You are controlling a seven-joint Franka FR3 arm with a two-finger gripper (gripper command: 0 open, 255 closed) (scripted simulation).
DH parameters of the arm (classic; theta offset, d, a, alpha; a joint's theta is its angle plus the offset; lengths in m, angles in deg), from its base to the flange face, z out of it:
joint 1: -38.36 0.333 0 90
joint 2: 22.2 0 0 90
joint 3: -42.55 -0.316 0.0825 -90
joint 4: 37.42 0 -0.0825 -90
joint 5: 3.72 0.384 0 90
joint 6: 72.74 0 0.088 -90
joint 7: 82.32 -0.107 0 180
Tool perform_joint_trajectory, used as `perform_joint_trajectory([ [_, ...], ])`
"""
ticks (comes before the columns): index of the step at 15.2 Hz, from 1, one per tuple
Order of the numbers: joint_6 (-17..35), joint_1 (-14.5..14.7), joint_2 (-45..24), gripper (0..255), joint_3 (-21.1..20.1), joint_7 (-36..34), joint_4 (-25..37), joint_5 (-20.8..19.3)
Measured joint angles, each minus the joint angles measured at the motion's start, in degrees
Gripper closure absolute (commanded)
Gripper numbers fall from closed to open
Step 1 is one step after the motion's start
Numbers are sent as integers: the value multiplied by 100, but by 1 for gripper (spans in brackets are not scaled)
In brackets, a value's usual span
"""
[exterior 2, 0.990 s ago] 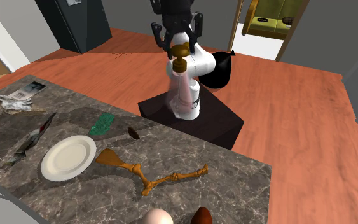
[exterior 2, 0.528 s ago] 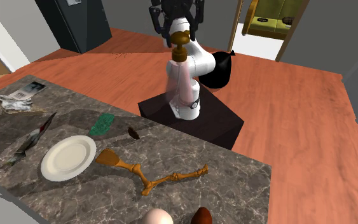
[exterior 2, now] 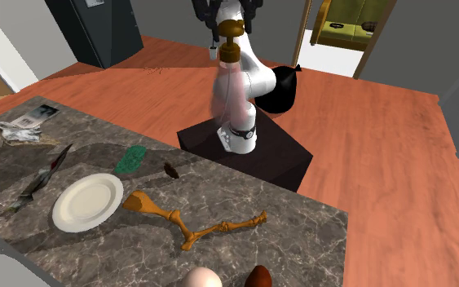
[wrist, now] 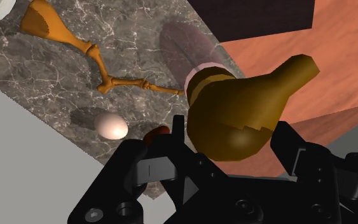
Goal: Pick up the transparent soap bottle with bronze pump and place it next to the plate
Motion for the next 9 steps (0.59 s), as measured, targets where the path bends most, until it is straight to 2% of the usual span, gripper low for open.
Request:
perform_joint_trajectory([
  [7, -509, 86, -466, 255, 17, 21, 968, 85],
  [9, -535, 104, -541, 255, 78, 81, 1073, 65],
])
